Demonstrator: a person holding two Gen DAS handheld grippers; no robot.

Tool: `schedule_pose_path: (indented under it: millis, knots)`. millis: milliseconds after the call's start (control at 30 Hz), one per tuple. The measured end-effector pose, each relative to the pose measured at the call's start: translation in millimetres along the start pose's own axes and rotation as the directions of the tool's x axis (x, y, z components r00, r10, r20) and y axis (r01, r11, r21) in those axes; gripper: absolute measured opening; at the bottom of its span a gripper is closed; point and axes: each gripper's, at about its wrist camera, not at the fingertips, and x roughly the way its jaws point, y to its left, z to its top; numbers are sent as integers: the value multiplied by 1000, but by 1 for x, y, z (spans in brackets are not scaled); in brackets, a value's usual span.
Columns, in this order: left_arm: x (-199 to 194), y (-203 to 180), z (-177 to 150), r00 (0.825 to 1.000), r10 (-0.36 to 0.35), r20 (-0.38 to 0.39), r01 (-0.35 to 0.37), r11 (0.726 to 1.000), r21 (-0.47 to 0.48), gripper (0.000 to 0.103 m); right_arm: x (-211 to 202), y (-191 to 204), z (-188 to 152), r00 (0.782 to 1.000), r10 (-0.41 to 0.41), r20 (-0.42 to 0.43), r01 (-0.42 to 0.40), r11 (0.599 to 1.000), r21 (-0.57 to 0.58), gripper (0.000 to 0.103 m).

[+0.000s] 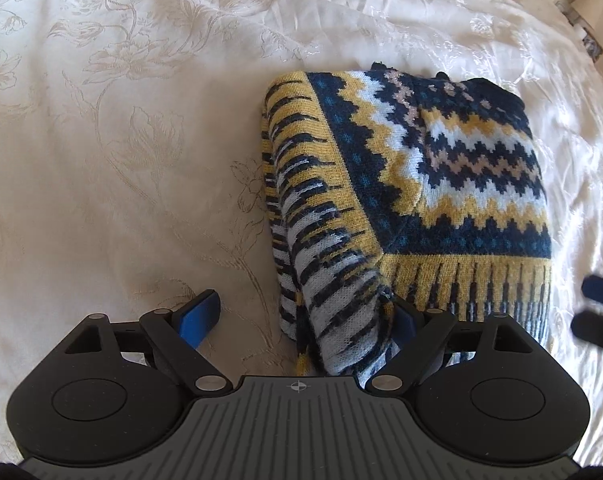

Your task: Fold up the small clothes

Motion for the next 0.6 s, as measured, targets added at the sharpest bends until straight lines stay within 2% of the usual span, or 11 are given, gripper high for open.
schedule_pose_path:
  millis: [67, 200, 267, 333, 400, 533, 600]
  knots:
    - [1, 1, 1, 1000, -6, -2, 6, 1000, -9, 87, 10, -12, 21, 999, -40, 30, 40, 999, 6, 55]
    - [1, 4, -1, 1000, -11, -2, 11, 1000, -19, 87, 35, -21, 47, 996, -64, 68, 65, 998, -7, 55]
    - [1, 5, -1, 1000, -11, 1, 11, 1000, -21, 87, 51, -26, 52, 998, -58, 30, 58, 998, 6, 55]
    - [2, 6, -2, 1000, -13, 2, 13, 1000, -27, 88, 74, -32, 51, 997, -65, -46, 67, 997, 33, 55]
    - [3, 6, -3, 1000, -12, 0, 12, 999, -33, 89, 101, -41, 45, 991, -38, -132, 47, 996, 69, 56]
    - [1, 9, -3, 1000, -22, 3, 22, 999, -48, 90, 108, -49, 48, 990, -8, -138, 25, 992, 121, 59]
    - [-5, 11, -3, 1000, -26, 8, 26, 998, -49, 89, 100, -49, 50, 992, -6, -125, 18, 995, 98, 58]
